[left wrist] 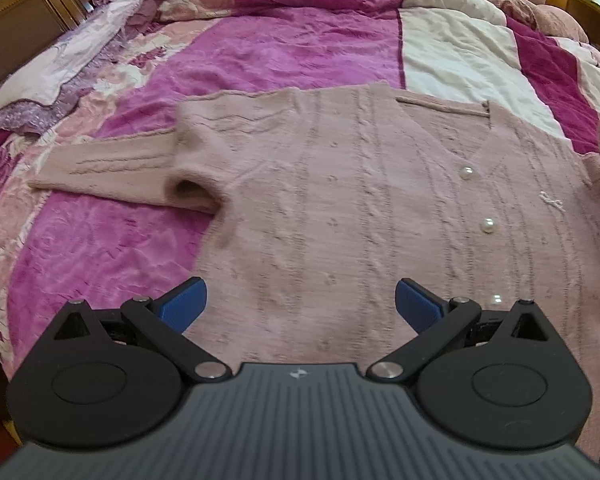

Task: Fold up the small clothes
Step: 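Lift the held sleeve and lay it across the cardigan front, open right gripper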

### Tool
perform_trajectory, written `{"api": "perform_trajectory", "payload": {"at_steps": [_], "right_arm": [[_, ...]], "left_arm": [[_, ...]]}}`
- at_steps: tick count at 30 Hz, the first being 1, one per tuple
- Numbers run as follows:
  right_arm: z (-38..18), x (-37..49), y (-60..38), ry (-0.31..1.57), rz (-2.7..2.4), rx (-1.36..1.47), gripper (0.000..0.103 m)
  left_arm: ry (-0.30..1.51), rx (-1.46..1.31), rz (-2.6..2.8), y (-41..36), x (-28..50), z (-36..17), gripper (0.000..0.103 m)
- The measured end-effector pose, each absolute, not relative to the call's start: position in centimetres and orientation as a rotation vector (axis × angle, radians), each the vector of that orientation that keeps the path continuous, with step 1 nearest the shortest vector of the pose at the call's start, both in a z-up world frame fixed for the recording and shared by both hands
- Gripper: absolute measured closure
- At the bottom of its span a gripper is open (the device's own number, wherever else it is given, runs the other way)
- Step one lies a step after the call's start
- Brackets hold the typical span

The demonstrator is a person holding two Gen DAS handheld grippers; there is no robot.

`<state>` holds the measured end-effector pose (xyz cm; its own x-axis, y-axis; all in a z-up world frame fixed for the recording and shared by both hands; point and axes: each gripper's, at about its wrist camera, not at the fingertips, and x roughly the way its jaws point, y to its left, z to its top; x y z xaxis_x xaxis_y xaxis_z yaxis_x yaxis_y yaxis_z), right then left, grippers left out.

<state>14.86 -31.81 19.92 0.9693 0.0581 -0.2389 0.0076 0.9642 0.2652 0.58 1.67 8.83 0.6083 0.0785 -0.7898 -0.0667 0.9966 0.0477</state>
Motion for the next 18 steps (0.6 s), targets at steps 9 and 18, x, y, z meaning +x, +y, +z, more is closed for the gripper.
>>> {"api": "perform_trajectory", "payload": {"at_steps": [9, 18], "right_arm": [[14.9, 17.2, -23.3, 0.347, 0.119, 0.257, 0.094], [8.0, 18.6, -16.8, 0.51, 0.165, 0.238, 0.093]], "left_arm": [[0.904, -0.018, 0.102, 4.6, 0.5, 8.6, 0.0], [0.901, -0.043, 0.121, 7.1, 0.2, 8.0, 0.0]]}}
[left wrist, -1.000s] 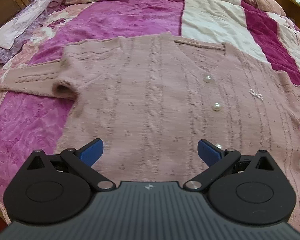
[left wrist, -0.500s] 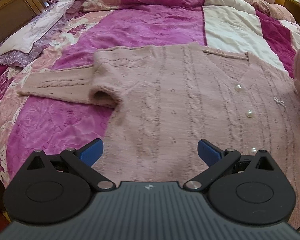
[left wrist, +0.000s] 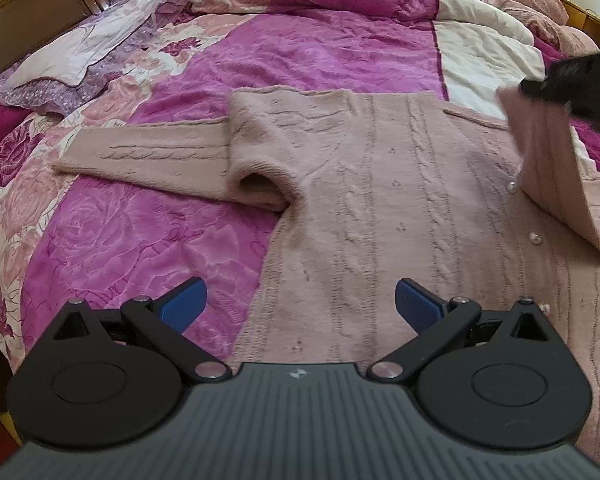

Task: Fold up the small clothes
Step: 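Lift the held sleeve and lay it across the cardigan front, open right gripper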

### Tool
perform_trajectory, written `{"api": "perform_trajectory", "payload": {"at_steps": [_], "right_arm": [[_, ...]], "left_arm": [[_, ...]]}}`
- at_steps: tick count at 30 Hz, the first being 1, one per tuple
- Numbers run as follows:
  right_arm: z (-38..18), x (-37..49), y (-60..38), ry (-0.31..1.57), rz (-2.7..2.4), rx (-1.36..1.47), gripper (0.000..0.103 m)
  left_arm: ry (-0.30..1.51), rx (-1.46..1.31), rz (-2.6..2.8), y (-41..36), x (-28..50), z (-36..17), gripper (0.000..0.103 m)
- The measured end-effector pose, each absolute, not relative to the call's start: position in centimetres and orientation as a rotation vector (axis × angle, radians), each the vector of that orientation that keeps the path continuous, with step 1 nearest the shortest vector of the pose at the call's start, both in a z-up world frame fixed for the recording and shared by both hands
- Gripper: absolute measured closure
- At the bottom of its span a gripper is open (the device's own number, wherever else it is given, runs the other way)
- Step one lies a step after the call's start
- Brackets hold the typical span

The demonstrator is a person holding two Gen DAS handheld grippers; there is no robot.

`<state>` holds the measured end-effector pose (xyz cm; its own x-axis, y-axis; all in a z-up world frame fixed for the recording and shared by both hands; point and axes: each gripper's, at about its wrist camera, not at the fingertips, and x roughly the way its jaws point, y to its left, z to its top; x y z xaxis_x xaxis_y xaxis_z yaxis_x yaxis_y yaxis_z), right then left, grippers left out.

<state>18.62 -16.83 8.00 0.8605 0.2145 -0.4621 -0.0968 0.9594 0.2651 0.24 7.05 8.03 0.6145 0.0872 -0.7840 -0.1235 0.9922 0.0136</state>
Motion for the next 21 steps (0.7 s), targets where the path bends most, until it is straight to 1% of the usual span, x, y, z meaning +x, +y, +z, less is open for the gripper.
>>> {"api": "perform_trajectory", "payload": {"at_steps": [4, 10, 11, 12, 13, 14, 15, 16, 21], "right_arm": [[5.9, 19.0, -15.0, 0.558, 0.204, 0.239, 0.093], [4.3, 19.3, -13.0, 0.624, 0.284, 0.238, 0.09], [4.0, 19.3, -12.9, 0.638, 0.293, 0.237, 0.088], [3.9, 19.3, -12.8, 0.652, 0.301, 0.24, 0.085], [3.7, 19.3, -12.8, 0.666, 0.312, 0.247, 0.074], [3.6, 19.2, -12.8, 0.679, 0.33, 0.262, 0.056], [3.5, 19.1, -12.9, 0.688, 0.343, 0.277, 0.049], [3.5, 18.8, -13.0, 0.69, 0.355, 0.29, 0.04], [4.4, 17.4, -14.2, 0.706, 0.391, 0.307, 0.039]], "left_arm": [[0.902, -0.05, 0.135, 8.0, 0.2, 7.7, 0.0], [0.902, -0.07, 0.144, 8.7, 0.2, 7.5, 0.0], [0.903, -0.07, 0.145, 8.8, 0.3, 7.4, 0.0], [0.903, -0.071, 0.145, 8.8, 0.3, 7.4, 0.0], [0.903, -0.072, 0.146, 8.8, 0.3, 7.4, 0.0], [0.903, -0.072, 0.146, 8.8, 0.2, 7.4, 0.0], [0.903, -0.072, 0.146, 8.8, 0.2, 7.4, 0.0], [0.901, -0.072, 0.146, 8.8, 0.2, 7.4, 0.0], [0.9, -0.063, 0.142, 8.5, 0.3, 7.5, 0.0]]}}
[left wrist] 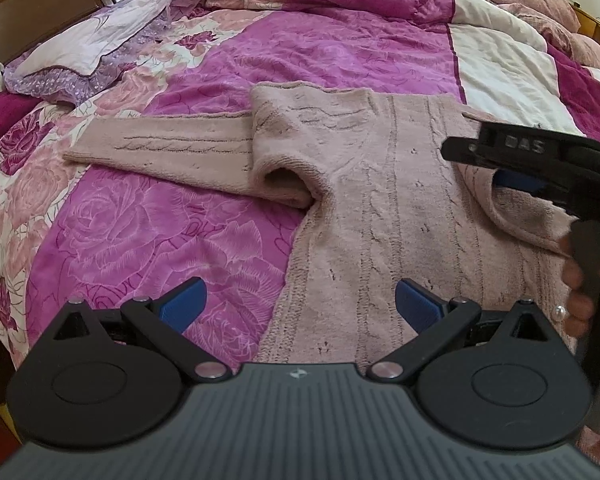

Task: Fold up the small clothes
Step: 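Lift the held sleeve and lay it across the cardigan front, open right gripper, then move the left gripper over the other cardigan sleeve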

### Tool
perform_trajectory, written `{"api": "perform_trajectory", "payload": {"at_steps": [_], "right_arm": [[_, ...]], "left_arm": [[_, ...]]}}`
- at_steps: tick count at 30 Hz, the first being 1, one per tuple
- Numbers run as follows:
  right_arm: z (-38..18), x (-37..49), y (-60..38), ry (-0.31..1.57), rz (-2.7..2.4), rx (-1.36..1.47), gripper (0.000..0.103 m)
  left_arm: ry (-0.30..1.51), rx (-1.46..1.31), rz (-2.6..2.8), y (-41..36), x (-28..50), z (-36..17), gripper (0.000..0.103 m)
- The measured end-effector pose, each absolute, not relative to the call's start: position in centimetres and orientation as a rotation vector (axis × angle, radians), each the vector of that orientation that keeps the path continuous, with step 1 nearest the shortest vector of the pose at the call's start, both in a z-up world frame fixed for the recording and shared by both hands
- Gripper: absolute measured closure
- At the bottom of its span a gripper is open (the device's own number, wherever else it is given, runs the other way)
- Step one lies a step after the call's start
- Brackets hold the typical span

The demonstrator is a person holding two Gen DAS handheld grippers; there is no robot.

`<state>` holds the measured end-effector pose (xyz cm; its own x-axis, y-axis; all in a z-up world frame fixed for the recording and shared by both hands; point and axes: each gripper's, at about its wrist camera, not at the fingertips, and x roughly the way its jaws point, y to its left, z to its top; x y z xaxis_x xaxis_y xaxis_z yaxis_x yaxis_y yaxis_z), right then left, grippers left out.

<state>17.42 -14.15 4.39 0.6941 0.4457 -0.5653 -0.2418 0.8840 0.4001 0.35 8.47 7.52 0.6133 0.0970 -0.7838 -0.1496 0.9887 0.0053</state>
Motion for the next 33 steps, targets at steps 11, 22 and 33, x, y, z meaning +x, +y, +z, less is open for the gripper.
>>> {"api": "perform_trajectory", "payload": {"at_steps": [11, 22, 33], "right_arm": [[6.6, 13.5, -21.6, 0.668, 0.281, 0.267, 0.039], [5.3, 12.5, -28.8, 0.681, 0.062, 0.257, 0.039], [2.6, 11.2, -29.6, 0.73, 0.048, 0.22, 0.04]], "left_arm": [[0.855, 0.009, 0.041, 4.9, 2.4, 9.1, 0.0], [0.783, 0.13, -0.1, -2.7, 8.6, 9.7, 0.0], [0.747, 0.165, 0.036, -3.8, 13.5, 5.5, 0.0]]}}
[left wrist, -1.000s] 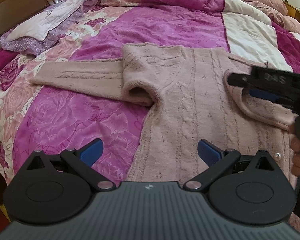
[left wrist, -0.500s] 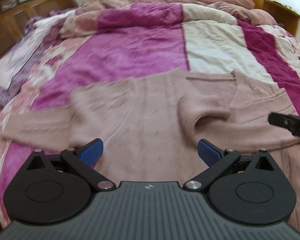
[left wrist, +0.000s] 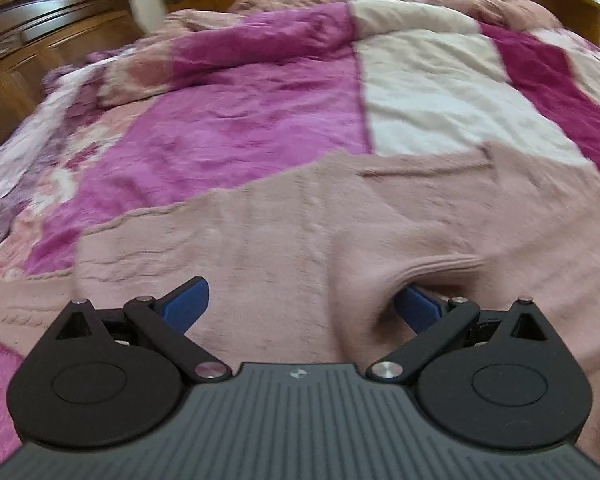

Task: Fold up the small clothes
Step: 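Move the left gripper over the other cardigan sleeve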

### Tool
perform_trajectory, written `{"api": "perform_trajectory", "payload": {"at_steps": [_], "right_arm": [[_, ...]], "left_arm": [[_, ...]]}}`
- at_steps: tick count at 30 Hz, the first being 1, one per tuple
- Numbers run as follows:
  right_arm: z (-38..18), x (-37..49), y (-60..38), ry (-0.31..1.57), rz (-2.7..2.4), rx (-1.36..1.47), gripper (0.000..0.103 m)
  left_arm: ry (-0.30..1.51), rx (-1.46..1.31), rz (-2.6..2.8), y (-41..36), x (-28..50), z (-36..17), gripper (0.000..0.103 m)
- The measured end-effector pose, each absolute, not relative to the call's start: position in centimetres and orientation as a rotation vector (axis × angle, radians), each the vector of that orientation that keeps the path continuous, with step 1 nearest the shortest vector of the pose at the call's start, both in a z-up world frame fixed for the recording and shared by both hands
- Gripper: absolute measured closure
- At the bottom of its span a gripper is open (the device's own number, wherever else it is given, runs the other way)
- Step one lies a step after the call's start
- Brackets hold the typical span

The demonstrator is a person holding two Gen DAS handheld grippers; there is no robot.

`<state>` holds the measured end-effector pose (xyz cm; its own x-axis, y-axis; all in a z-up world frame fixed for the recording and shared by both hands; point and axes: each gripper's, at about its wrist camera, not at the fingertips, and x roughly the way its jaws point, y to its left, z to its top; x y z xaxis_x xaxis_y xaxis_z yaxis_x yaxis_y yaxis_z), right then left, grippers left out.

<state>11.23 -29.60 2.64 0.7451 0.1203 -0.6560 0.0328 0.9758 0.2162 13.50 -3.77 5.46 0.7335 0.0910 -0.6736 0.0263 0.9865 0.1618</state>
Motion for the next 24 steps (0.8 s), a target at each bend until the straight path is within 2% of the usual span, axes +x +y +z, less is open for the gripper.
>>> {"api": "perform_trajectory", "payload": {"at_steps": [12, 20, 24], "right_arm": [[2.5, 11.5, -29.7, 0.744, 0.06, 0.207, 0.04], [5.5, 13.3, -32.5, 0.7, 0.048, 0.168, 0.04], [5.3, 16.5, -35.3, 0.673, -0.015, 0.119, 0.04]], "left_arm": [[0.788, 0.133, 0.222, 3.4, 11.8, 5.1, 0.001], [0.718, 0.051, 0.076, 3.2, 11.6, 7.6, 0.001], [0.718, 0.043, 0.025, 2.1, 12.5, 7.5, 0.015]]}}
